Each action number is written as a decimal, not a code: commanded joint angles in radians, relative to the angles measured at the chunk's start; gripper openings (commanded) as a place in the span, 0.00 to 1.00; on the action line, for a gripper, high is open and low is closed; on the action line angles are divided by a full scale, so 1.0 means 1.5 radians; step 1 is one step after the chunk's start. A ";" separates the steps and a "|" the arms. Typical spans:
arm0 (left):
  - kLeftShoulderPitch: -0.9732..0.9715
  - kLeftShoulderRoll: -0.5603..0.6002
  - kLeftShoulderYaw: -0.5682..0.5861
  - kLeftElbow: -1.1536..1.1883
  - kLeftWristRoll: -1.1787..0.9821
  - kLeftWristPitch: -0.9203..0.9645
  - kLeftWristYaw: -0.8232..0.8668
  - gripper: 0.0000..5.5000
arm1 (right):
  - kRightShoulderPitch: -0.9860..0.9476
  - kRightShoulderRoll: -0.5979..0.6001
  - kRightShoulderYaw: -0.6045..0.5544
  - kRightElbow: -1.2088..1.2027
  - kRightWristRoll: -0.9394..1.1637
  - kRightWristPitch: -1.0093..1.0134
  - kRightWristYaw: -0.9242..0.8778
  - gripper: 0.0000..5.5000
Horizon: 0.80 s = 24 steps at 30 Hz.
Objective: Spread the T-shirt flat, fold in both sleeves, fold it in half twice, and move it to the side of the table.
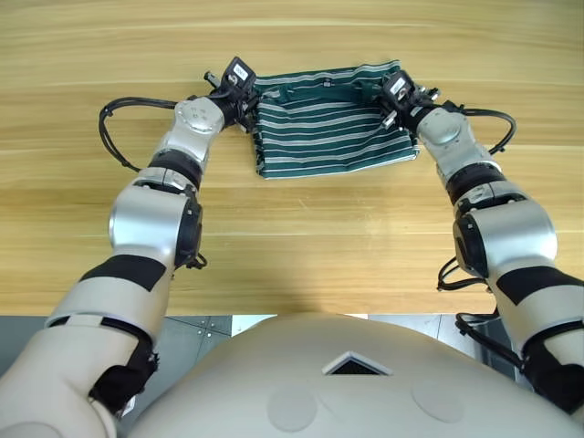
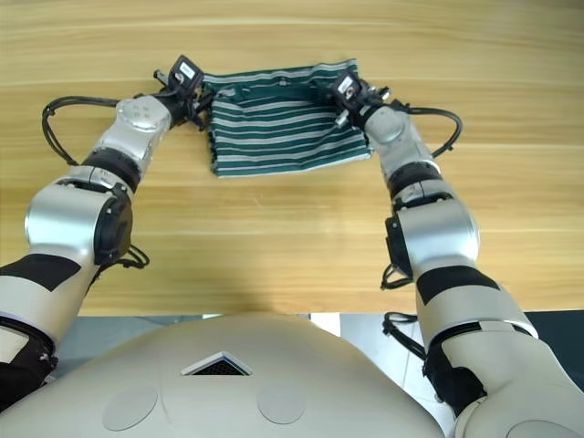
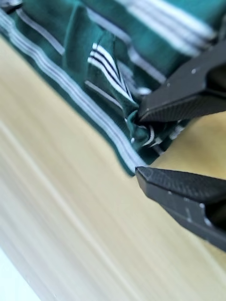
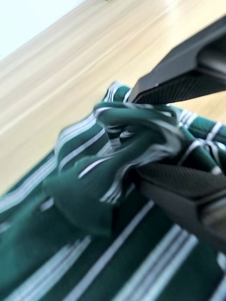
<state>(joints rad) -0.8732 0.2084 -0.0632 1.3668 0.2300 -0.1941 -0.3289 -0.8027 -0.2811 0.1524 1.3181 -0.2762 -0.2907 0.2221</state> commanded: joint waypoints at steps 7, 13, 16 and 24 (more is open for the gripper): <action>-0.062 0.012 0.144 0.003 -0.081 0.027 0.102 0.60 | -0.088 0.047 -0.175 0.025 0.129 0.019 -0.072 0.71; -0.013 0.056 0.178 -0.004 -0.096 -0.015 0.073 0.73 | 0.008 -0.038 -0.123 0.007 0.065 -0.089 0.034 0.86; 0.010 0.078 0.205 -0.012 -0.123 -0.055 0.021 0.83 | 0.074 -0.104 -0.090 -0.021 0.043 -0.183 0.138 0.97; 0.029 0.082 0.223 -0.018 -0.144 -0.087 -0.009 0.98 | 0.218 -0.147 0.018 -0.053 -0.018 -0.245 0.296 0.98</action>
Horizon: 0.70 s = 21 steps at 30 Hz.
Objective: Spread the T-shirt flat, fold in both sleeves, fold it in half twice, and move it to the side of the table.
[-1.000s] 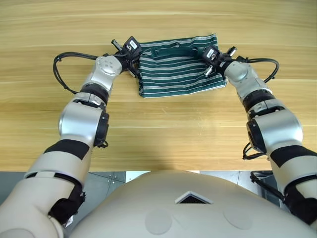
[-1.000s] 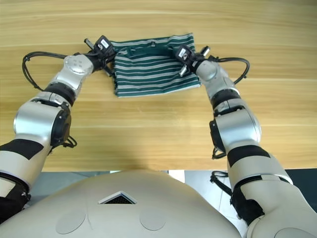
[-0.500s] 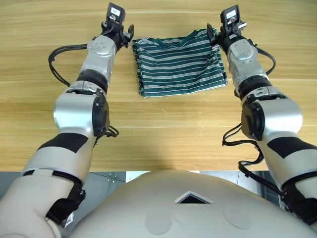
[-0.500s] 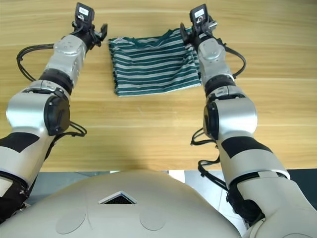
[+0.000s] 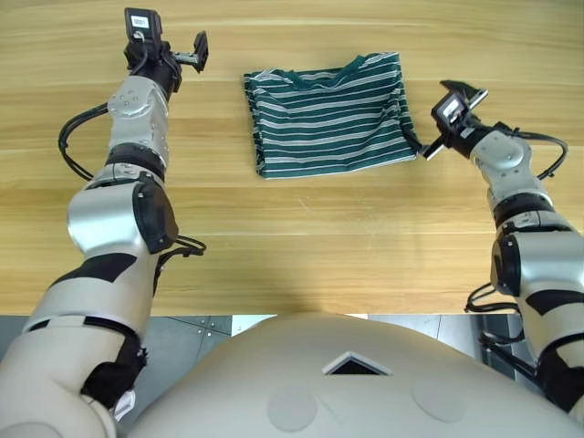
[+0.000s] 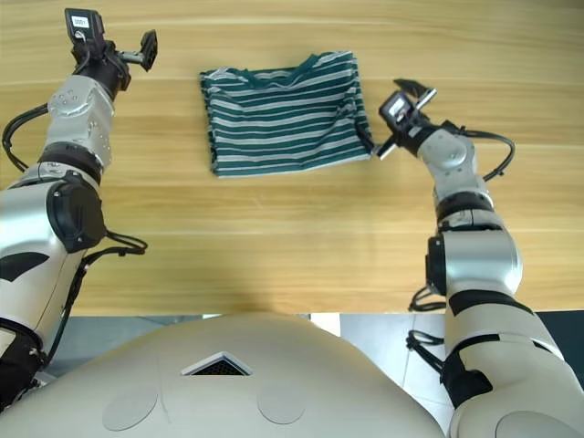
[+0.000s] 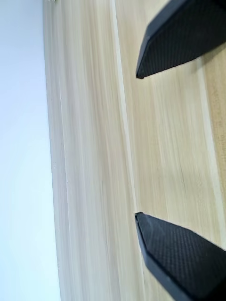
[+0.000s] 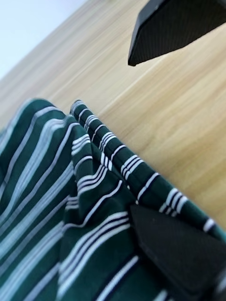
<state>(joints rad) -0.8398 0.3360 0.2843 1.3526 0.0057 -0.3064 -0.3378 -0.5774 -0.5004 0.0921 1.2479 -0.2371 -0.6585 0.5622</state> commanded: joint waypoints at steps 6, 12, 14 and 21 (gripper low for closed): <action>0.001 -0.002 -0.026 -0.012 0.016 -0.026 -0.008 0.98 | 0.318 -0.107 0.121 -0.530 0.245 -0.004 0.348 0.98; -0.002 0.005 -0.037 -0.012 0.021 -0.036 -0.006 0.98 | 0.494 -0.253 0.133 -1.101 0.561 0.061 0.412 0.98; -0.001 0.004 -0.048 -0.014 0.032 -0.046 -0.006 0.98 | 0.509 -0.262 0.112 -1.131 0.603 0.070 0.430 0.98; 0.014 -0.005 -0.079 -0.025 0.045 -0.112 -0.055 0.98 | 0.328 -0.115 0.075 -0.855 0.333 0.166 0.219 0.98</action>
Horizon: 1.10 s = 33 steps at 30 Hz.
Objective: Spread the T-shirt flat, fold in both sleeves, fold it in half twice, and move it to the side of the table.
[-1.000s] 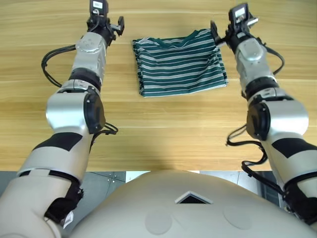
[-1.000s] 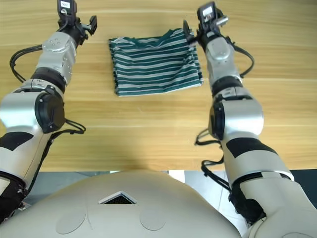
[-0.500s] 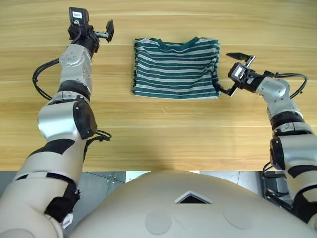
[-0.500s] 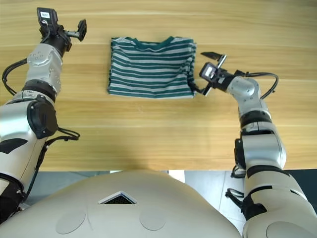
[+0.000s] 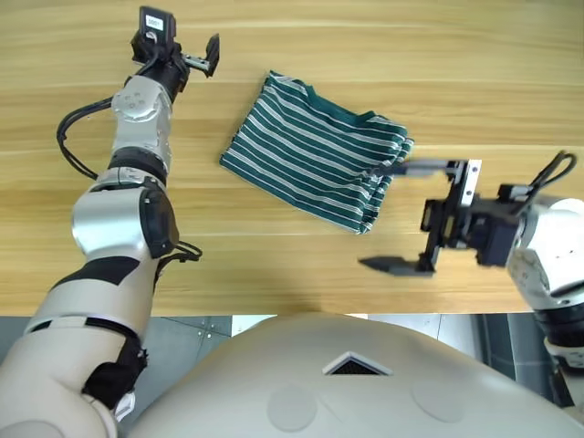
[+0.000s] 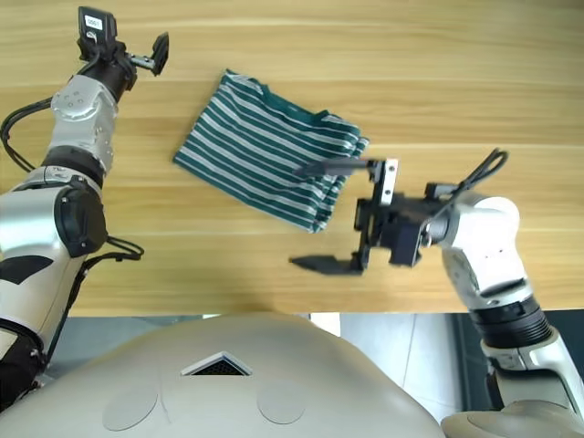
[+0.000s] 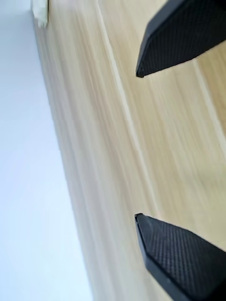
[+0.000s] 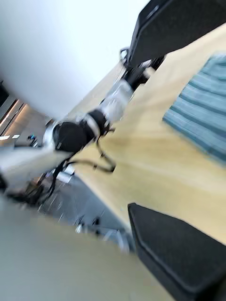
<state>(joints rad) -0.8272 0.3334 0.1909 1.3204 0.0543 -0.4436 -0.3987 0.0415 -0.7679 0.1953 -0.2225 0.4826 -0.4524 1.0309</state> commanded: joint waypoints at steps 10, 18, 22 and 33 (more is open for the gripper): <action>0.016 -0.017 -0.037 -0.001 0.019 -0.037 -0.010 0.98 | -0.229 0.186 0.071 0.483 -0.462 -0.014 -0.308 0.98; 0.020 -0.018 -0.042 -0.001 0.018 -0.036 -0.002 0.98 | -0.287 0.149 0.049 0.664 -0.499 -0.061 -0.357 0.98; 0.020 -0.017 -0.046 0.000 0.020 -0.036 -0.001 0.98 | -0.230 0.102 0.047 0.633 -0.450 -0.090 -0.251 0.98; 0.014 -0.010 -0.048 -0.002 0.020 -0.039 -0.003 0.98 | 0.020 0.014 0.122 0.032 -0.053 -0.038 0.075 0.98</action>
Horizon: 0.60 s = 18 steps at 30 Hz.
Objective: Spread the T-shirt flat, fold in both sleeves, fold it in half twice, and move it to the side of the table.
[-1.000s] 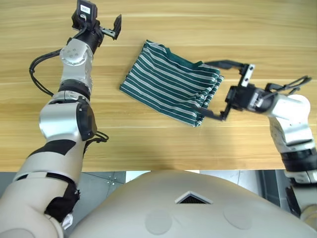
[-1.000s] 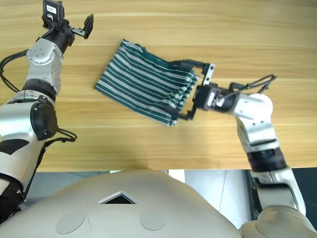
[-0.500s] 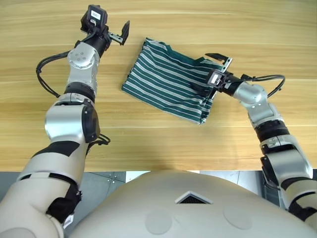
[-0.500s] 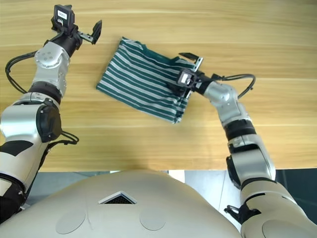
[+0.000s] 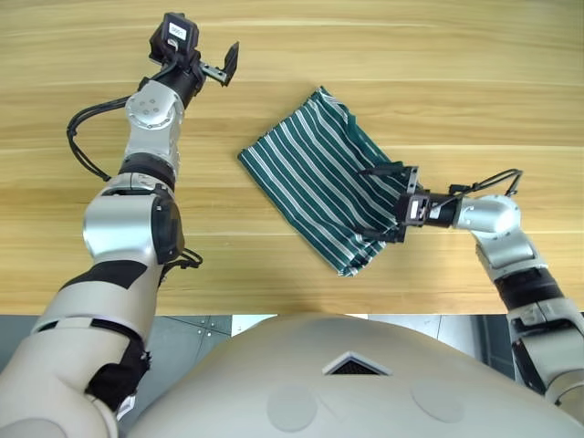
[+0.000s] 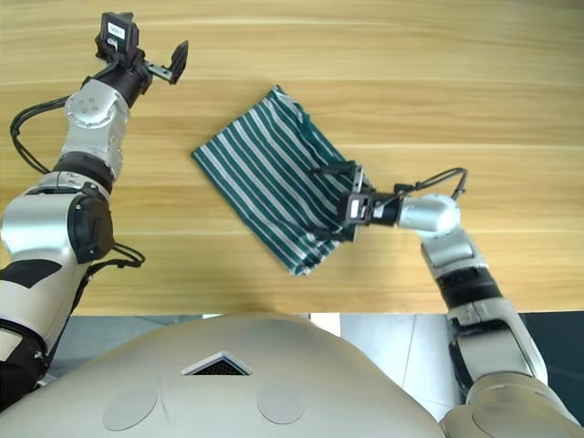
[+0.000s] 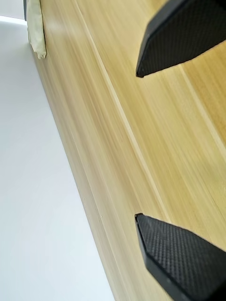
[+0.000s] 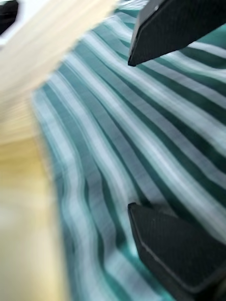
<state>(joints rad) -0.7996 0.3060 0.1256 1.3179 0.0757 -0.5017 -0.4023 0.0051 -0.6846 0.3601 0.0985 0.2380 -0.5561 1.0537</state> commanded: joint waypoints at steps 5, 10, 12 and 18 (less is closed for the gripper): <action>-0.007 0.006 -0.007 -0.001 0.008 0.000 0.003 0.98 | 0.008 -0.023 -0.061 -0.116 0.065 0.074 0.000 0.98; -0.006 0.003 -0.012 -0.002 0.013 -0.004 0.004 0.98 | -0.045 -0.023 -0.113 0.041 -0.092 0.075 -0.117 0.98; -0.007 0.002 -0.014 -0.003 0.014 -0.006 0.003 0.98 | -0.048 -0.032 -0.126 0.081 -0.128 0.067 -0.142 0.98; -0.005 0.002 -0.025 -0.006 0.018 -0.017 -0.002 0.98 | 0.027 -0.090 -0.189 0.165 -0.133 0.043 -0.142 0.98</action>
<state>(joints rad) -0.8006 0.3040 0.0926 1.3161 0.0937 -0.5199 -0.4020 -0.0029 -0.7707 0.1144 0.2924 0.0425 -0.4772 0.8296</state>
